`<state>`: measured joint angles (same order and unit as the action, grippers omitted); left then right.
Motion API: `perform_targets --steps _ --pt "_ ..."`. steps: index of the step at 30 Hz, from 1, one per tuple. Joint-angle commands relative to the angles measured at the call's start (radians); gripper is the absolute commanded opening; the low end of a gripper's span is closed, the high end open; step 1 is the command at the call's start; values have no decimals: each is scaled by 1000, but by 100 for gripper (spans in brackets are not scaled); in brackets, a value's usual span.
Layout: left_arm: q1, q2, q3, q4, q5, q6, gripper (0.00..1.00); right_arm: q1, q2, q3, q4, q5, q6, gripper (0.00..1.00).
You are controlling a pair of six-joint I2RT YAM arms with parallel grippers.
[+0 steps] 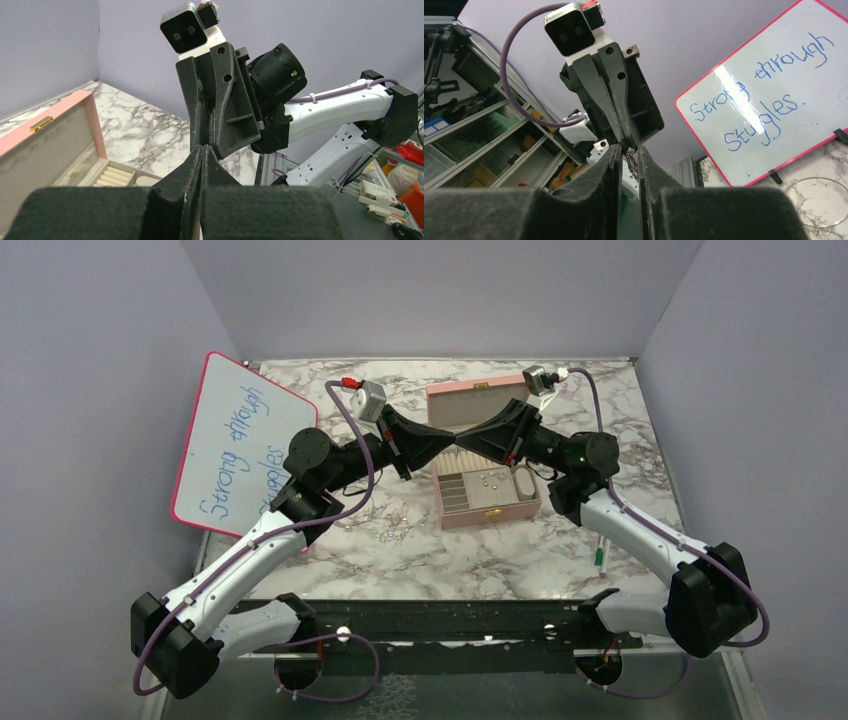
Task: Organize the mixed jewelry
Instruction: Pick up the jewelry from the center of the board.
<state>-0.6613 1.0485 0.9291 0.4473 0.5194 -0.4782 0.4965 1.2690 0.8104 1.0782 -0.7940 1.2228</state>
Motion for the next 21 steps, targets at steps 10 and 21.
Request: perform_targets --steps 10,21 --pt "-5 -5 8 37 -12 -11 0 7 -76 -21 -34 53 -23 4" --pt "-4 -21 -12 37 -57 -19 37 7 -108 0 -215 91 -95 1"
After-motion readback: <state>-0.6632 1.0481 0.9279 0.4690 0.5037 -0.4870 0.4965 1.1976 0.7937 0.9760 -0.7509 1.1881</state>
